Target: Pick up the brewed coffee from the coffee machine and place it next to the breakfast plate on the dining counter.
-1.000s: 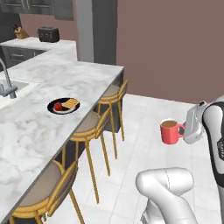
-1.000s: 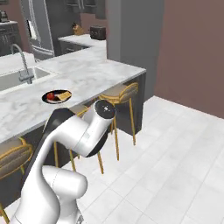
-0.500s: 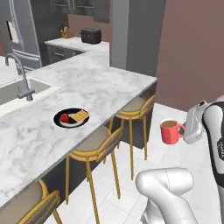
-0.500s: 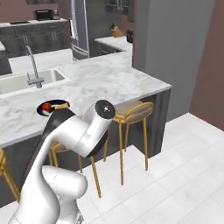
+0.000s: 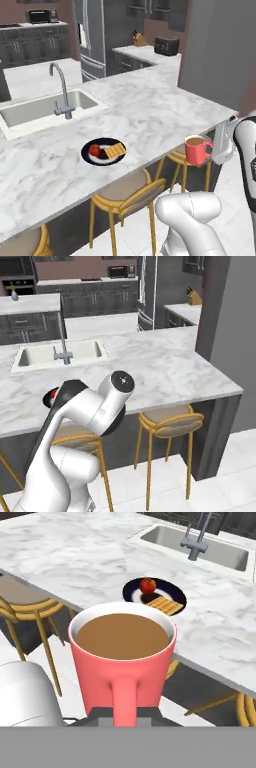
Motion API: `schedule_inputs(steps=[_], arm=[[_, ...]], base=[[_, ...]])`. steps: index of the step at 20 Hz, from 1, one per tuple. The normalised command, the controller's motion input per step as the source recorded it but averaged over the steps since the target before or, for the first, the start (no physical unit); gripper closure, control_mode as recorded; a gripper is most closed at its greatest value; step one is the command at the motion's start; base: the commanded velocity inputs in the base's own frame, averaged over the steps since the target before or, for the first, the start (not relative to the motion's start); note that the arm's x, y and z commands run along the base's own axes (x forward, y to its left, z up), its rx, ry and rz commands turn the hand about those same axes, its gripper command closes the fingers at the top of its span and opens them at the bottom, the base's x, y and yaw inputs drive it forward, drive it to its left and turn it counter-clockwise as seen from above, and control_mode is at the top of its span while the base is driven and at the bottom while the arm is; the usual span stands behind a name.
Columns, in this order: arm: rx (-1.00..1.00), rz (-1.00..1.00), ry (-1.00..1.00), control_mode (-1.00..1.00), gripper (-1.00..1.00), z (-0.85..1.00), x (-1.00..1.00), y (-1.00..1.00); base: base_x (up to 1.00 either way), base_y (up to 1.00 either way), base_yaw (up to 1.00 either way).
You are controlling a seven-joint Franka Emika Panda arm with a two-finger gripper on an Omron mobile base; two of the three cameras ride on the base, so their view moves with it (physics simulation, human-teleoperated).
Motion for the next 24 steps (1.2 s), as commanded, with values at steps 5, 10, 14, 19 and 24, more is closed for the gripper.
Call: schedule_inputs(steps=[5, 10, 14, 19, 24], arm=[[0.0, 0.0, 0.0, 1.0, 1.0, 0.0, 0.0, 0.0], [0.0, 0.0, 0.0, 1.0, 1.0, 0.0, 0.0, 0.0], [0.0, 0.0, 0.0, 1.0, 1.0, 0.0, 0.0, 0.0], [0.0, 0.09, -0.01, -1.0, 1.0, -0.12, 0.46, -0.01], [0.0, 0.02, -0.04, -1.0, 1.0, -0.11, 0.37, -0.03]], base=[[1.0, 0.0, 0.6], [1.0, 0.0, 0.61], [0.85, -0.04, 0.5], [0.0, 0.0, 0.0], [0.0, 0.0, 0.0]])
